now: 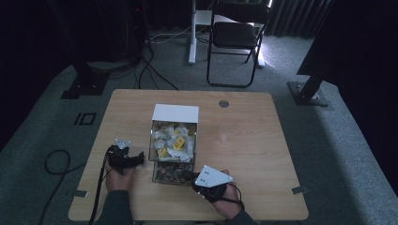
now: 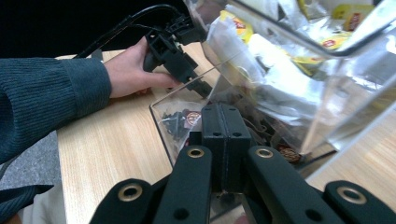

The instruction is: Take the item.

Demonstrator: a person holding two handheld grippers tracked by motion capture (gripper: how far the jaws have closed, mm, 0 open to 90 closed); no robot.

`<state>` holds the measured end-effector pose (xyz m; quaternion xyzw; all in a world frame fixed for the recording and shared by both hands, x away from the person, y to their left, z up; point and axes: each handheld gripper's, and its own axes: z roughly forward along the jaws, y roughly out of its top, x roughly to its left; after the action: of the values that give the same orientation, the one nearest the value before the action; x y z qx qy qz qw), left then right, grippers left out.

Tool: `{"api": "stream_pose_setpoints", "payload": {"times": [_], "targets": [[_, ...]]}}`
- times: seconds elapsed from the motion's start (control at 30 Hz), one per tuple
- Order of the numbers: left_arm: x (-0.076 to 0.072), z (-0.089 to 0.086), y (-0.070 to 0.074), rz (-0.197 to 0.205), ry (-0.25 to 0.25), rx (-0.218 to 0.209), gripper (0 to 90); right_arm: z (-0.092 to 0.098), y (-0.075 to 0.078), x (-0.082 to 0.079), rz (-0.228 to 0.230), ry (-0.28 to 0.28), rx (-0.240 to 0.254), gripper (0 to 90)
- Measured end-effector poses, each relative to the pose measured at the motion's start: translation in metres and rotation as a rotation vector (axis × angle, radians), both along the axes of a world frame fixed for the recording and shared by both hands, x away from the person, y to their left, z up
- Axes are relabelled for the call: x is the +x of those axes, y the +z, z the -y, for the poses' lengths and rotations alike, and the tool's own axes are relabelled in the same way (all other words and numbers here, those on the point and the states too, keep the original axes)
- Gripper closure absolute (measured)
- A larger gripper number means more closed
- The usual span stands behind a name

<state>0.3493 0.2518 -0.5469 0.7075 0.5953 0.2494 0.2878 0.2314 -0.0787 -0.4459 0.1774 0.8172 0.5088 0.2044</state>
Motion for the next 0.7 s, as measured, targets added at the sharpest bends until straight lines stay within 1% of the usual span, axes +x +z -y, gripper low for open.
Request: {"api": "stream_pose_setpoints", "payload": {"times": [0.27, 0.37, 0.7], "targets": [[0.0, 0.0, 0.0, 0.0, 0.0, 0.0, 11.5, 0.011, 0.003, -0.002, 0.008, -0.023, 0.002, 90.0], [0.0, 0.0, 0.0, 0.0, 0.0, 0.0, 11.5, 0.016, 0.004, -0.002, 0.013, -0.031, -0.004, 90.0], [0.0, 0.0, 0.0, 0.0, 0.0, 0.0, 11.5, 0.032, 0.008, -0.001, 0.021, -0.069, 0.003, 90.0]]}}
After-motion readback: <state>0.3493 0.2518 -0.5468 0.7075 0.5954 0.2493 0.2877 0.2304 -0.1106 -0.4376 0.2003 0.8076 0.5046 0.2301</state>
